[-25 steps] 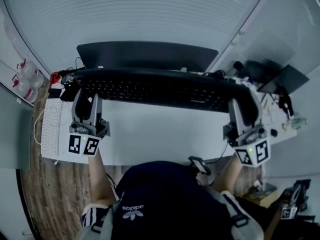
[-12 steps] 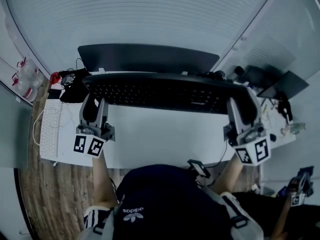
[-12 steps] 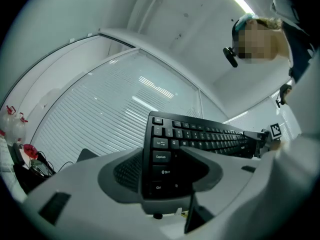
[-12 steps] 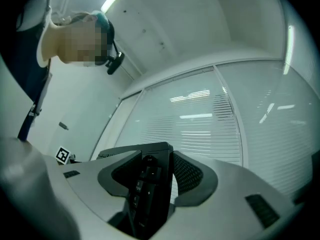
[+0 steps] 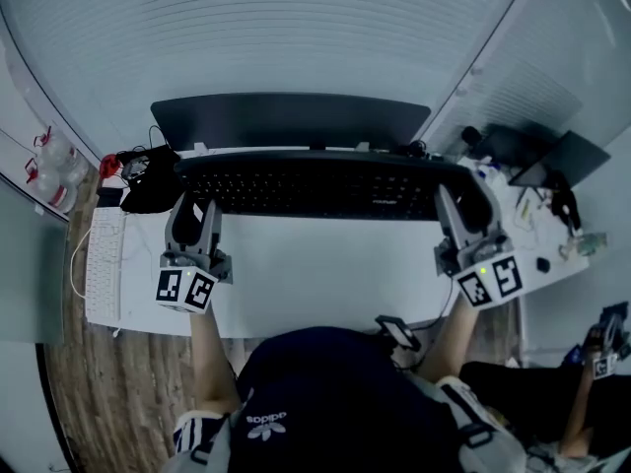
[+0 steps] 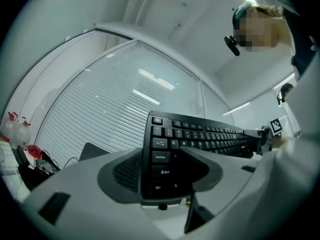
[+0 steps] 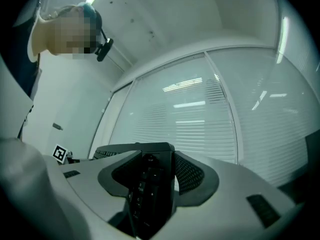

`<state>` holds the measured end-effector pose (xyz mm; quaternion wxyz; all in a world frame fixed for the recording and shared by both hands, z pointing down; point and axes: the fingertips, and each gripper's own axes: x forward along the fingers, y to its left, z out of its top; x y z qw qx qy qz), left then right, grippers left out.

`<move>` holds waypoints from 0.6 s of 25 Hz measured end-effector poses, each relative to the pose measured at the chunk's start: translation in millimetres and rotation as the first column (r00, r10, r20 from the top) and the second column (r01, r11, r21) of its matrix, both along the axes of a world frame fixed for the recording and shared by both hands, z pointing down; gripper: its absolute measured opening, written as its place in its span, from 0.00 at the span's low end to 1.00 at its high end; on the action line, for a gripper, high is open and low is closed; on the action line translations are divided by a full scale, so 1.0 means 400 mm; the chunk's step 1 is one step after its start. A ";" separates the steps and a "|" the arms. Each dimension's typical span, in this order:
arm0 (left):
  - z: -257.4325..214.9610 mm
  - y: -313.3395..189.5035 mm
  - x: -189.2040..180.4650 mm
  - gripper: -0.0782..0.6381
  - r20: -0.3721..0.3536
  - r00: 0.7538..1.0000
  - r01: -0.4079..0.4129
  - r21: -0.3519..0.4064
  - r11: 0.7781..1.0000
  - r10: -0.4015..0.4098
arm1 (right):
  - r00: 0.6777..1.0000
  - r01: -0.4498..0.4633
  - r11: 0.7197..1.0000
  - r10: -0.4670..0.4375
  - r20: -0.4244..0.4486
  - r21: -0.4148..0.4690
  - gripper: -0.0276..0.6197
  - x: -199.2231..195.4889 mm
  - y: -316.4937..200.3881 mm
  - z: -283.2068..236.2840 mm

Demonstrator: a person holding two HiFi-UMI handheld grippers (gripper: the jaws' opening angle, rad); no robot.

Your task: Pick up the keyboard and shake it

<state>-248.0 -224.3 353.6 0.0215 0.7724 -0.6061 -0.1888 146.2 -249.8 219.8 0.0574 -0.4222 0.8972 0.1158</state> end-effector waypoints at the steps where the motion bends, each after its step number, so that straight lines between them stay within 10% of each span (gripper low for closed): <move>1: 0.003 0.002 0.003 0.42 -0.008 1.000 -0.008 -0.006 1.000 0.008 | 1.000 0.002 1.000 -0.002 0.004 0.009 0.33 0.001 0.021 -0.005; 15: -0.073 0.028 -0.033 0.42 0.152 0.988 0.004 0.046 0.999 -0.011 | 0.989 -0.011 0.999 0.019 0.145 -0.053 0.33 0.019 0.035 0.119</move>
